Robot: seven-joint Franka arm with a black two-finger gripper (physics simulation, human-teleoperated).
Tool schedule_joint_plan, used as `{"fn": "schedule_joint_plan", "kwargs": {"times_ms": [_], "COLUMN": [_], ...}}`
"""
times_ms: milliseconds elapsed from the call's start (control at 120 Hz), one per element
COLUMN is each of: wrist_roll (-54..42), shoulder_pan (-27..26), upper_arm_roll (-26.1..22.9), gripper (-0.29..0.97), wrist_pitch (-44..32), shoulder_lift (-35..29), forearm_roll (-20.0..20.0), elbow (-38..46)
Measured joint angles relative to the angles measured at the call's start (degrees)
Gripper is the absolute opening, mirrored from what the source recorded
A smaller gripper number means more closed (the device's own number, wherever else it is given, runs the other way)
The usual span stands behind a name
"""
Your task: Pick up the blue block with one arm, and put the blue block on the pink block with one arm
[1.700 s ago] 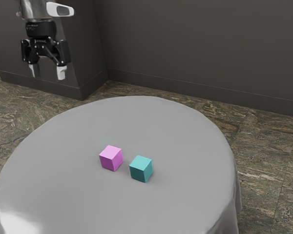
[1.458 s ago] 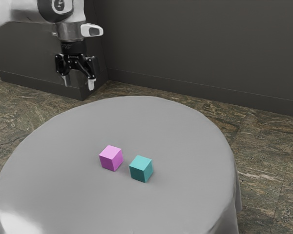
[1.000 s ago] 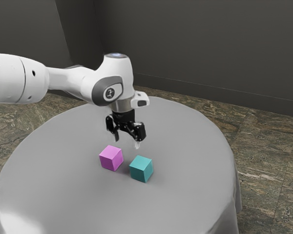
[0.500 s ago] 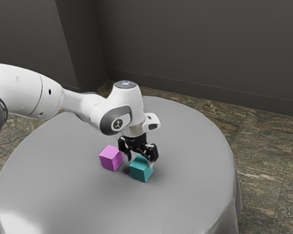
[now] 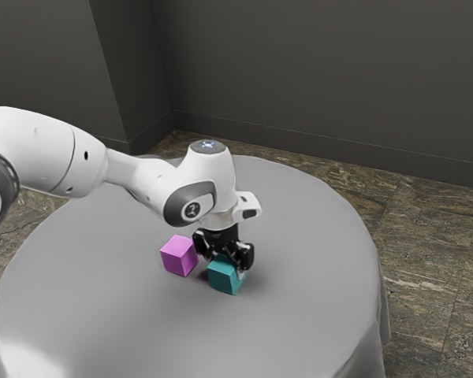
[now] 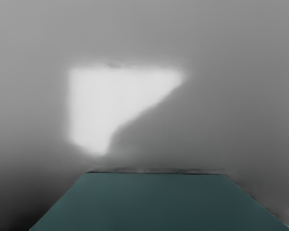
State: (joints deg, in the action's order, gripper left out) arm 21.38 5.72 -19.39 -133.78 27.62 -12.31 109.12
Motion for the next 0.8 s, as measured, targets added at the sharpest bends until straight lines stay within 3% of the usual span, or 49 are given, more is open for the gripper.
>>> {"fn": "schedule_joint_plan", "kwargs": {"times_ms": [233, 425, 592, 800], "wrist_roll": [0.9, 1.5, 1.3, 0.4], "shoulder_pan": [0.0, 1.2, 9.6, 16.3], "upper_arm_roll": [0.1, 0.2, -4.4, -7.3], "gripper": [0.40, 0.38, 0.38, 0.38], "wrist_pitch": [1.9, 5.9, 7.9, 8.5], "shoulder_lift": [-0.3, -6.0, -13.8, -14.7], "forearm_roll": [-0.9, -1.2, -1.3, -1.3], "elbow": [-0.4, -2.7, 3.2, 5.0]}}
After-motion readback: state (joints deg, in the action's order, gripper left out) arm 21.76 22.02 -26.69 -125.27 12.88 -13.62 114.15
